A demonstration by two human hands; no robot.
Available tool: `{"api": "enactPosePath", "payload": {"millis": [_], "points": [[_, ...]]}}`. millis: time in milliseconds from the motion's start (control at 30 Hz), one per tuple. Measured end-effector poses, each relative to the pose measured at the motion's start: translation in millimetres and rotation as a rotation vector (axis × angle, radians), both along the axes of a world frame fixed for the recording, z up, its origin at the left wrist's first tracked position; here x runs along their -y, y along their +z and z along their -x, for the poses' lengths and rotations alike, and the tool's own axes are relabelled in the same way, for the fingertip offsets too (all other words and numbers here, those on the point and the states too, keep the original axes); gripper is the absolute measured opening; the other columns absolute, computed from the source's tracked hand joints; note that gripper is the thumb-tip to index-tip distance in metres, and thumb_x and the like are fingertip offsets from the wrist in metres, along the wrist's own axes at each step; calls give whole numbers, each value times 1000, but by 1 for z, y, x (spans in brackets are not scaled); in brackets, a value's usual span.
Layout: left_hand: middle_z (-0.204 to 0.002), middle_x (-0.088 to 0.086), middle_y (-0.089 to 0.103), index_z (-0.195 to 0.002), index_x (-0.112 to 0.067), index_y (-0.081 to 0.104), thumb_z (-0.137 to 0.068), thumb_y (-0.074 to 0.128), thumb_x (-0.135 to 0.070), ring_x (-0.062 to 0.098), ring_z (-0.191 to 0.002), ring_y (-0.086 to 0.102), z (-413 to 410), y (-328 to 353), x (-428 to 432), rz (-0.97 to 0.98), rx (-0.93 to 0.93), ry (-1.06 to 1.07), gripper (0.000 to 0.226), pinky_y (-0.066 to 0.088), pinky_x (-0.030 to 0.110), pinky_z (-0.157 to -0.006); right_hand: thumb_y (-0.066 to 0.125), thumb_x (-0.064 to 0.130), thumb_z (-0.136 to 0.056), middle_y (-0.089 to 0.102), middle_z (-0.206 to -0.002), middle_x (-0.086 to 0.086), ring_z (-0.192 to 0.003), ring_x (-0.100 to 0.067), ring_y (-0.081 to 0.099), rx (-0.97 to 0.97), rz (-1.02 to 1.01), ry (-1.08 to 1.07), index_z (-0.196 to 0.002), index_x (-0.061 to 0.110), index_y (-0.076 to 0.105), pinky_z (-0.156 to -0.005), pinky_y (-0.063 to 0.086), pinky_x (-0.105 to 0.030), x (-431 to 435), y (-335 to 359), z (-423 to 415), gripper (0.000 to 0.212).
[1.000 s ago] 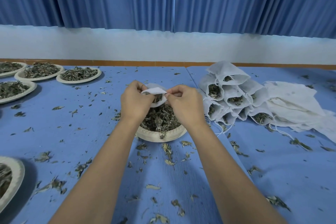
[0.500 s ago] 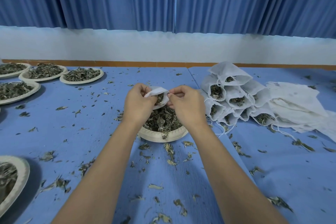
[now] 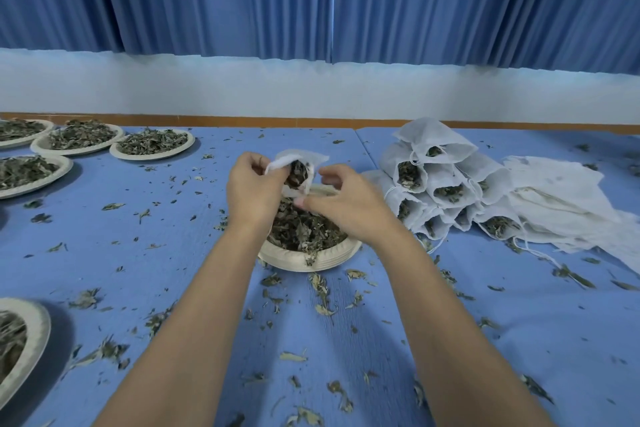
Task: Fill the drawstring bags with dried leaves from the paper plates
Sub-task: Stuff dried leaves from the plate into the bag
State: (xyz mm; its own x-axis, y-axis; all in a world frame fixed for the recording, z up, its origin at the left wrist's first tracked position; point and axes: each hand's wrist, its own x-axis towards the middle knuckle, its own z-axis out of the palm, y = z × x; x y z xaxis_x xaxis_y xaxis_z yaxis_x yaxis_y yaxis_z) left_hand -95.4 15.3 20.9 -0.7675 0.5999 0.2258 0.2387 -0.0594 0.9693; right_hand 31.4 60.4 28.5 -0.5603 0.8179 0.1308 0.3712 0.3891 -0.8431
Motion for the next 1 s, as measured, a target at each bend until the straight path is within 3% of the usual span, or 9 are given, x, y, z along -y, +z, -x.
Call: {"api": "enactPosePath", "payload": {"millis": [200,300,367,500,667,733,833,933,1000], "points": [[-84,5,56,-77,-14,47,-88,63,-2,13,-74,59,10,12,13,-188,442,-176,22,51,22,-57,78,42,-74,36,-149,9,-134,-11,35,472,-109,244,-142,30,41,-104,31,-25,-1,0,-8,78],[-86,6,58,-77,-14,48,-90,60,-4,15,-78,59,11,13,18,-196,469,-179,20,51,24,-59,75,35,-79,31,-153,3,-139,-18,30,501,-254,218,-142,28,44,-108,28,-29,-1,-8,-1,70],[-90,5,58,-78,-14,48,-91,60,-7,16,-85,59,11,12,19,-148,416,-133,19,54,24,-61,73,34,-81,46,-143,-1,-130,-20,42,517,-317,177,-136,25,52,-99,37,-30,-1,-14,2,59],[-91,2,56,-79,-16,49,-92,60,-10,20,-88,58,10,12,20,-107,361,-52,18,58,29,-67,70,24,-84,68,-111,-7,-107,-25,57,463,-465,65,-118,20,68,-78,44,-28,1,-21,7,34],[-98,7,58,-80,-20,49,-92,61,-10,17,-78,59,10,14,22,-166,300,25,19,50,17,-46,61,7,-87,70,-112,-9,-91,-25,65,382,-500,-35,-117,18,68,-76,51,-30,1,-27,10,33],[-96,9,59,-80,-19,49,-91,61,-8,16,-75,61,10,15,22,-226,318,36,20,51,16,-50,60,6,-87,70,-110,-10,-77,-21,65,309,-465,-82,-116,17,69,-71,53,-24,0,-27,10,32],[-89,9,58,-81,-18,50,-91,61,-6,14,-73,62,9,12,22,-266,304,73,19,55,19,-58,66,7,-86,73,-99,-10,-45,-5,47,114,-321,-136,-112,12,71,-43,38,-8,-7,-25,6,27],[-85,7,59,-81,-18,52,-90,62,-6,6,-60,65,7,5,21,-236,245,94,18,56,19,-62,74,15,-81,73,-95,-4,-57,0,54,2,-159,-139,-110,11,73,-50,41,-6,-13,-20,1,29],[-83,5,59,-79,-18,53,-90,63,-5,5,-57,65,4,-1,18,-207,234,94,19,55,17,-60,76,15,-79,72,-95,-3,-72,-12,66,-73,-15,-135,-109,10,72,-70,54,-20,-14,-17,-4,31]]}}
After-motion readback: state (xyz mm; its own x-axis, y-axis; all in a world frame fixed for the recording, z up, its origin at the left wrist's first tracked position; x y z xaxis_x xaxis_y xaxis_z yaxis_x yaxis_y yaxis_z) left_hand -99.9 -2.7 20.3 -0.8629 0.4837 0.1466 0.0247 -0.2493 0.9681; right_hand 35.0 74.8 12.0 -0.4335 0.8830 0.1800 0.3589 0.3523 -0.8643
